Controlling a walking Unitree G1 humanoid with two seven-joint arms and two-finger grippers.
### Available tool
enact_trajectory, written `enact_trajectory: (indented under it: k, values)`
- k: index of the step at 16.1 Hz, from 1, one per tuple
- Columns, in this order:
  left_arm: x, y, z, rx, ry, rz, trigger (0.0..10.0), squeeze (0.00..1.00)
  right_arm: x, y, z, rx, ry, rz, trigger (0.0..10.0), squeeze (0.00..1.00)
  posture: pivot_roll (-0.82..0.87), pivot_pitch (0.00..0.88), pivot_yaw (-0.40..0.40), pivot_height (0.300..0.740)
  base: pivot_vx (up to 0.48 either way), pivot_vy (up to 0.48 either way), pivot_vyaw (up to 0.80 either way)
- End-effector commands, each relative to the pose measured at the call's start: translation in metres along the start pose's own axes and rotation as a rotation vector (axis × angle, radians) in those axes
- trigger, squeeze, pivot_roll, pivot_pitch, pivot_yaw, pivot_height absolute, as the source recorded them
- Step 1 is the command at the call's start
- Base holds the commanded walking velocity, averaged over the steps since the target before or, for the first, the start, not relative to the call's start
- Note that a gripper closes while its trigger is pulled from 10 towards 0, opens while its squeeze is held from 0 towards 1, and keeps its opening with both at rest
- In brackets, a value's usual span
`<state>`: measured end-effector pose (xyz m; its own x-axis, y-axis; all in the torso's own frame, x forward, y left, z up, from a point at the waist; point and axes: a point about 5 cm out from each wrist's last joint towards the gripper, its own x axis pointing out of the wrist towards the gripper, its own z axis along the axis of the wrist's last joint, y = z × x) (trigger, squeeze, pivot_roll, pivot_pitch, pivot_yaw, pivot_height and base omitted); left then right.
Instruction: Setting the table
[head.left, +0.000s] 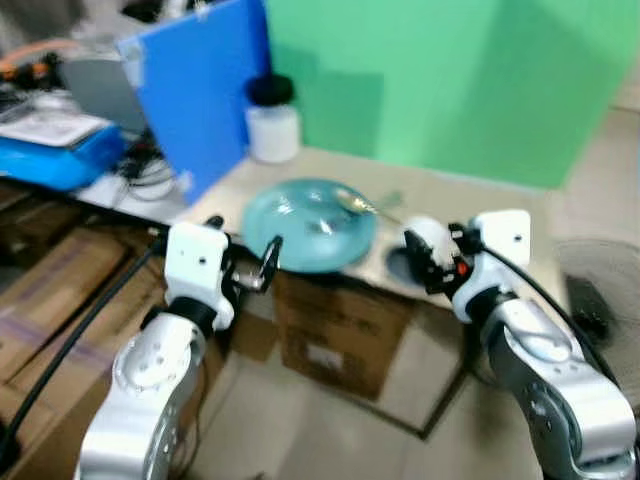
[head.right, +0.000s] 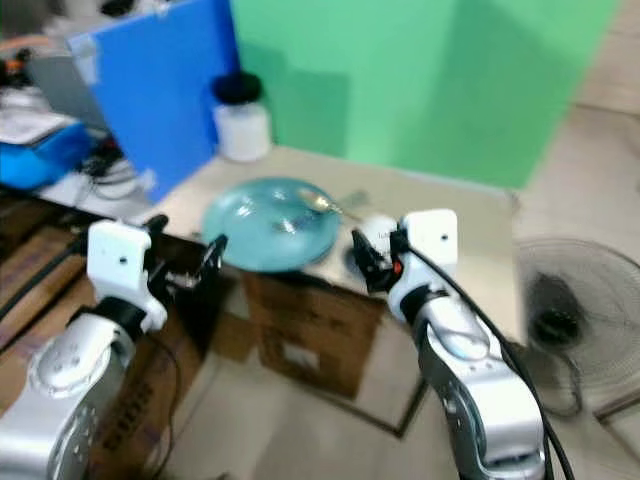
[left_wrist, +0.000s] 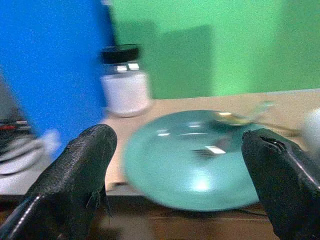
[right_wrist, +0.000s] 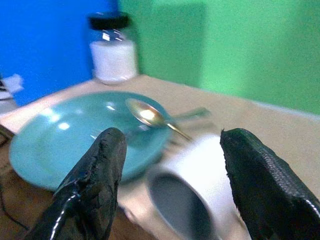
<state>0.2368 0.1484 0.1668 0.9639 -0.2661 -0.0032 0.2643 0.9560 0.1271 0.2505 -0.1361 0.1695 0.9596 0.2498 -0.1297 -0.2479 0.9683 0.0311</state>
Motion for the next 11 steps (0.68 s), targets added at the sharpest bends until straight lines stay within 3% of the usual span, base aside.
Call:
enact_trajectory:
  k: [1, 4, 7, 8, 11]
  values:
    - [-0.002, 0.005, -0.002, 0.011, 0.013, 0.005, 10.0, 0.0, 0.002, 0.008, 0.002, 0.002, -0.014, 0.03, 10.0, 0.0, 0.15, 0.0, 0.035, 0.74, 0.3, 0.0, 0.0]
    - [-0.001, 0.003, -0.004, 0.015, 0.023, -0.034, 10.0, 0.0, 0.002, 0.006, 0.002, -0.015, -0.015, 0.02, 10.0, 0.0, 0.15, 0.0, 0.038, 0.74, 0.3, 0.0, 0.0]
    - [0.001, -0.003, -0.007, 0.03, 0.043, -0.115, 10.0, 0.0, 0.003, 0.004, -0.001, -0.105, 0.012, 0.028, 10.0, 0.0, 0.15, 0.0, 0.037, 0.74, 0.194, 0.0, 0.0]
    - [-0.001, -0.009, -0.01, 0.035, 0.06, -0.197, 10.0, 0.0, 0.004, 0.002, -0.002, -0.112, 0.025, 0.018, 10.0, 1.0, 0.15, 0.0, 0.035, 0.74, 0.0, 0.0, 0.0]
    - [-0.005, -0.022, -0.014, 0.018, 0.1, -0.343, 10.0, 0.0, 0.005, -0.004, -0.007, -0.186, 0.064, -0.007, 10.0, 1.0, 0.15, 0.0, 0.034, 0.74, 0.0, 0.0, 0.0]
